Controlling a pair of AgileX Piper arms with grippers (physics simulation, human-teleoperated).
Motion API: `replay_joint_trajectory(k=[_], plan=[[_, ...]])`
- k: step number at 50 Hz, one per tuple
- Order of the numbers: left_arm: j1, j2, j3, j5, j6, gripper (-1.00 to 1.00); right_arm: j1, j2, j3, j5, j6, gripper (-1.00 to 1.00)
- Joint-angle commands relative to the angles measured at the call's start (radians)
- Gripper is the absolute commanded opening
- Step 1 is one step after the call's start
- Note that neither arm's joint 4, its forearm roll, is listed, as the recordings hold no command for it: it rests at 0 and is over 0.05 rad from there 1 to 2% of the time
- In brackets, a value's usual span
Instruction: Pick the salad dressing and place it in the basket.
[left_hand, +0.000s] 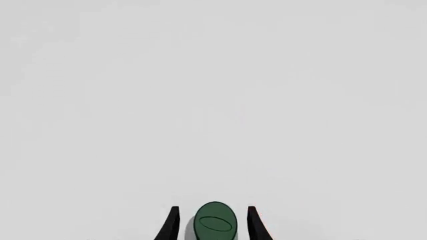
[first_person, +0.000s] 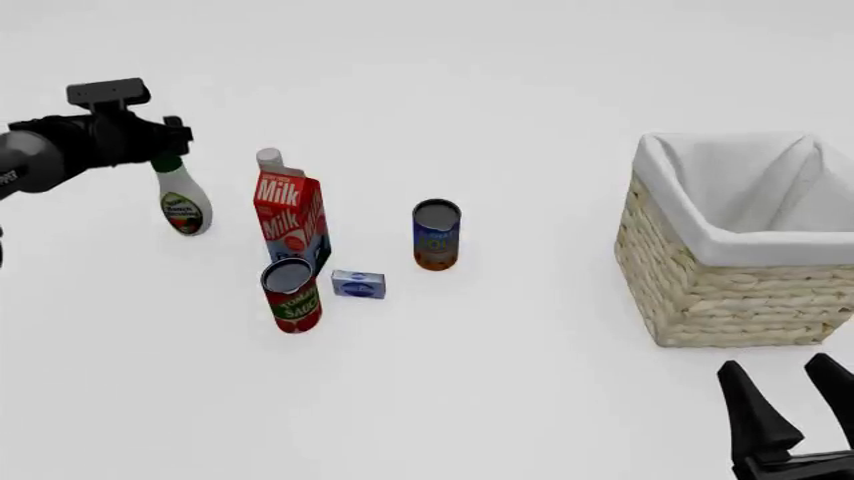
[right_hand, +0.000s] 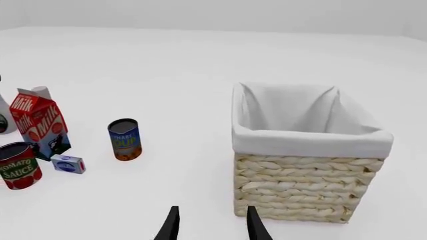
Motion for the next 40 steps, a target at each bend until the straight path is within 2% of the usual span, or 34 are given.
replay_joint_trajectory(k=[1,22,27,28,29,40], plan=[[-0.002,0.002,0.028,-0.018,-0.008,1.0,0.006,0.008,0.0,-0.012,-0.001,1.0],[-0.005,0.022,0.067,-0.054,-0.017,1.0,0.013,-0.01,0.0,0.001,-0.002,1.0],[0.017,-0.004,0.095,-0.092,0.02,1.0,0.012,-0.012,0.0,0.002,-0.002,1.0],[0.014,-0.017,0.106,-0.111,0.006,-1.0,0.014,-0.013,0.0,0.004,-0.002,1.0],[0.02,-0.031,0.117,-0.119,0.046,-1.0,0.013,-0.014,0.0,0.004,-0.002,1.0],[0.036,-0.09,0.147,-0.151,0.078,-1.0,0.012,-0.017,0.0,0.006,0.0,1.0]])
